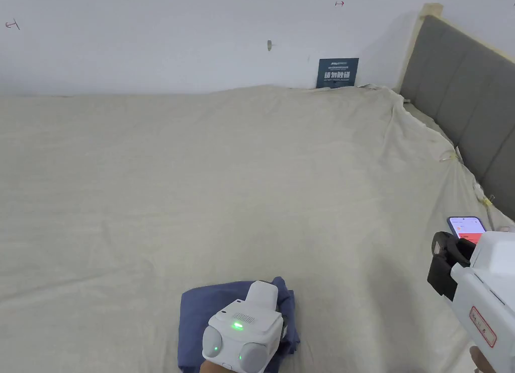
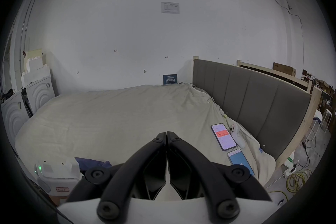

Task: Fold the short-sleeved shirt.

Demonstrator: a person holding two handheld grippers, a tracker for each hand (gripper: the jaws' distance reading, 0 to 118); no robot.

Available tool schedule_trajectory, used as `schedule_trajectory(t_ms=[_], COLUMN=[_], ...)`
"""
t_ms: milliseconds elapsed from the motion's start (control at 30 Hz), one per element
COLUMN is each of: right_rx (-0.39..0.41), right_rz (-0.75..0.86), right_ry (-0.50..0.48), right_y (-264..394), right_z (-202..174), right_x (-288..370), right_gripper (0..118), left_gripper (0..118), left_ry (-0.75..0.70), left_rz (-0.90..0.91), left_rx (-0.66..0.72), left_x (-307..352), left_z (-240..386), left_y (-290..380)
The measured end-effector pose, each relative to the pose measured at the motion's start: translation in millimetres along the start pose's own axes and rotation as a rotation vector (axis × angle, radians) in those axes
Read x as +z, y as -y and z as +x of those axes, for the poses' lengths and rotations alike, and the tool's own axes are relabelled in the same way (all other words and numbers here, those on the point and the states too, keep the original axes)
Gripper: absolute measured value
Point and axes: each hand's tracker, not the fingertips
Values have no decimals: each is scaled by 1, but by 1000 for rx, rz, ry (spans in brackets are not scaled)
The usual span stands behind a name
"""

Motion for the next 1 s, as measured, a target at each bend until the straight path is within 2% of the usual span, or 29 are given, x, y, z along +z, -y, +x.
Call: schedule_trajectory(t_ms=[367,500,633,1000], right_rx=[-2,-1,5,32], right_rz=[2,5,23,116], right_ry=[23,19,5,-53], right_y=[-1,-3,-9,-31], right_z=[7,4,-3,-38], right_x=[2,4,5,11], right_gripper=[0,0,0,0], left_gripper=[0,0,0,0], left_ry=[44,47,47,-115], left_rz=[10,72,175,441], left_rx=[-44,-42,5,44], left_x=[-4,9,43,152], left_z=[22,16,-1,-80], left_y=[5,-2,-28,-97])
